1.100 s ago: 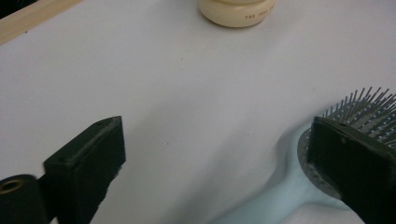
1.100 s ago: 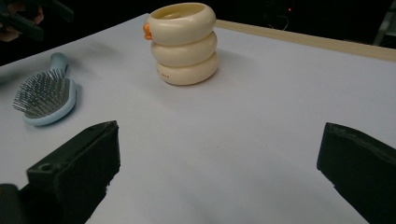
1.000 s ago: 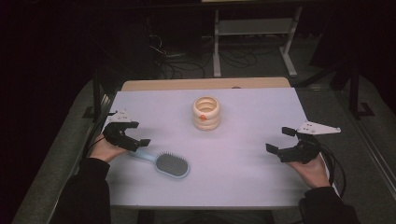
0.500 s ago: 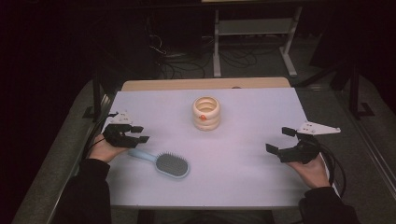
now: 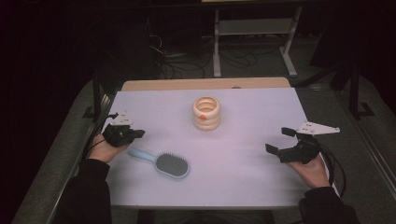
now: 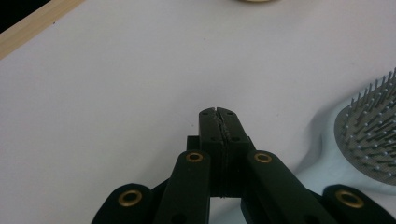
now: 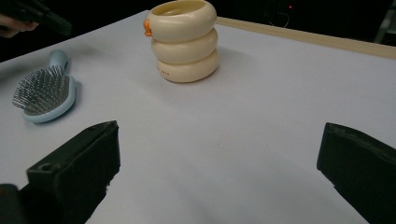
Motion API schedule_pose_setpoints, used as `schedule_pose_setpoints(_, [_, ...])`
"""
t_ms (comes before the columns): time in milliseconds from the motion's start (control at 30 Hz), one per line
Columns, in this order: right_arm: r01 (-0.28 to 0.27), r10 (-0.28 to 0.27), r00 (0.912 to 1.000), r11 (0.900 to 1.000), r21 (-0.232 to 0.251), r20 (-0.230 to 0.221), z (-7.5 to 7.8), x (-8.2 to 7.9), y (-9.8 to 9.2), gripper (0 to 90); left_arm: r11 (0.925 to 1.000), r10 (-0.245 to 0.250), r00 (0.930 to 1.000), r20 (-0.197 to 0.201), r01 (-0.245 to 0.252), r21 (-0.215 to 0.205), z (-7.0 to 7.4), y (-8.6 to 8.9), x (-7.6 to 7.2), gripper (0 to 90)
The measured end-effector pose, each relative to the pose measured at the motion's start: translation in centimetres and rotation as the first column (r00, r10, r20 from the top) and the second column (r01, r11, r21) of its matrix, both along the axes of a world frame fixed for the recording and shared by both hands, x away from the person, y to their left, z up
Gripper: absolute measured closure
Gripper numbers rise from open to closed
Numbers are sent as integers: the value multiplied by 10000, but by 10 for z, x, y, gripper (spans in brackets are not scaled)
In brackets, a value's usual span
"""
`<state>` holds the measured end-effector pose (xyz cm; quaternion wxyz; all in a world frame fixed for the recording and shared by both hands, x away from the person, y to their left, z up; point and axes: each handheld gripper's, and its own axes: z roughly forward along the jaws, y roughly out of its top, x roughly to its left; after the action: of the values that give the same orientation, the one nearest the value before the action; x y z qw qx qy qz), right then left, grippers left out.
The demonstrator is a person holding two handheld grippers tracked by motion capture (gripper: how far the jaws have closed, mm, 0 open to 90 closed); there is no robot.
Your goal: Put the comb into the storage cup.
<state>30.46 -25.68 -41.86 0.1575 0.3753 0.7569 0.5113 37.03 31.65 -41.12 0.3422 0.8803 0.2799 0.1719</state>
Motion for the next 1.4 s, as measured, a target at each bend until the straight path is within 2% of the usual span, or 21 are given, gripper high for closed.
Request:
schedule_pose_setpoints(167, [1, -1, 10000, 10000, -51, 16, 0, 0, 0, 0, 9998, 117, 9997, -204, -114, 156, -8, 5, 1, 900])
schedule_pose_setpoints(333, [144, -144, 9998, 9999, -28, 159, 1, -1, -1, 0, 9996, 168, 9980, -613, -152, 255, -15, 9, 2, 900])
schedule_pose_setpoints(600, [-10, 11, 10000, 9999, -145, 25, 0, 0, 0, 0, 9996, 134, 9958, -906, -109, 279, -26, 12, 0, 900])
schedule_pose_setpoints(733, [6, -5, 10000, 9998, -178, 74, 1, 0, 0, 0, 9989, 145, 9946, -1030, -99, 448, -30, 13, 0, 900])
schedule_pose_setpoints(933, [113, -112, 9999, 9999, -101, 117, 1, -1, -1, 0, 9981, 132, 9950, -990, -71, 619, -34, 13, -3, 900])
schedule_pose_setpoints(1200, [11, -11, 10000, 9997, -230, 10, 1, 0, 0, 0, 9996, 143, 9935, -1133, -115, 255, -37, 19, -7, 900])
schedule_pose_setpoints(1400, [125, -124, 9999, 9997, -189, 64, 1, -1, -1, 0, 9992, 113, 9923, -1231, -65, 393, -39, 17, -8, 900])
